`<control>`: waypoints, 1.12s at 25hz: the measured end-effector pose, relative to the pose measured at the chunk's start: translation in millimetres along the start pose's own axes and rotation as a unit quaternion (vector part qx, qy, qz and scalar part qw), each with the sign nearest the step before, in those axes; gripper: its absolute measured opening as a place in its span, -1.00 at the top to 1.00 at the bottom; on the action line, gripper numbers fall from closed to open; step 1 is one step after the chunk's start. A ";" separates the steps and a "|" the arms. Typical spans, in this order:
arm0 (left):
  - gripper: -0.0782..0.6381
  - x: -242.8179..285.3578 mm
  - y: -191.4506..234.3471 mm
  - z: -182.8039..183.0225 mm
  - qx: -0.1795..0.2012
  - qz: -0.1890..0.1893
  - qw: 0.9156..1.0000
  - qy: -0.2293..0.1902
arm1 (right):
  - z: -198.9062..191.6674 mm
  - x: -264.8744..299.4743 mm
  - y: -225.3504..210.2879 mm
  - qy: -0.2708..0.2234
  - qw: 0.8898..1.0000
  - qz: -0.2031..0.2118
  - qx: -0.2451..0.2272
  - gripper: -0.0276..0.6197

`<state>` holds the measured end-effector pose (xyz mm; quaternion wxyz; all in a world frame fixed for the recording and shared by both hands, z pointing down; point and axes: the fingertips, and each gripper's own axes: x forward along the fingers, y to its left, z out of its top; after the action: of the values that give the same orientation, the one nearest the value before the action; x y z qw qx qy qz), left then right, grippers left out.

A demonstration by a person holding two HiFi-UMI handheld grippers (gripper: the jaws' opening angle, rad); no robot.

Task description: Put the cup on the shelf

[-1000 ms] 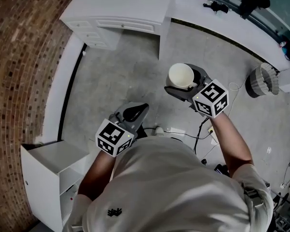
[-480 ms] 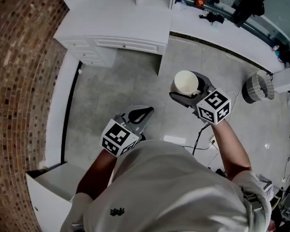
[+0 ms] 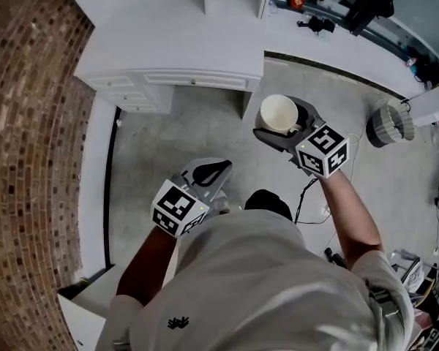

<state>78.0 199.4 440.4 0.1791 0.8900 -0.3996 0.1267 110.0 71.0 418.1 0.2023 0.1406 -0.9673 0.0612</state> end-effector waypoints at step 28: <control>0.76 104.6 182.9 101.0 -0.018 0.037 0.999 -0.007 | 73.4 118.4 -202.4 -0.011 1.000 0.028 -0.006 -0.46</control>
<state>15.7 -25.4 427.5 0.1872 0.8720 -0.4361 0.1198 38.6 -164.1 412.0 0.1911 0.1125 -0.9733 0.0596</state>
